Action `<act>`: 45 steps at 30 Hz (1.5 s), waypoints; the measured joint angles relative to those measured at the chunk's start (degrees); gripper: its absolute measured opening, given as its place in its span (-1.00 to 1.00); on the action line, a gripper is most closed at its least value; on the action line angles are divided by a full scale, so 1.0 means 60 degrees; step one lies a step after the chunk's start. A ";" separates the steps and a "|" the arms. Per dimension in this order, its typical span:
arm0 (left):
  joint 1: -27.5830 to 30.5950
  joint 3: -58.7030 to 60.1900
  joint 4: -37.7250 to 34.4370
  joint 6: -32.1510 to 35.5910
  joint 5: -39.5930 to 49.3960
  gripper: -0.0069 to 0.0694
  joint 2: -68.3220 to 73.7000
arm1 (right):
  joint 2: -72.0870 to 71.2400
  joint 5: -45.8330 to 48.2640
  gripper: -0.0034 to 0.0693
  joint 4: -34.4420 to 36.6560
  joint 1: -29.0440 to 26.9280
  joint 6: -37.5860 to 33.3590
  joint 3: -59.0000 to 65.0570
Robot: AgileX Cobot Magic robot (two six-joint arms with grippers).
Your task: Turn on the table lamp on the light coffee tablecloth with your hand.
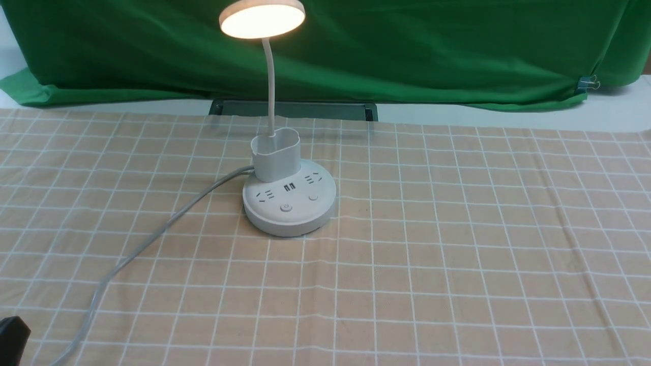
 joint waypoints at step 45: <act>-0.0006 0.0000 -0.0019 0.1221 0.0019 -0.82 -0.0010 | 0.0000 0.0002 -0.25 0.0000 0.0000 0.0000 0.0000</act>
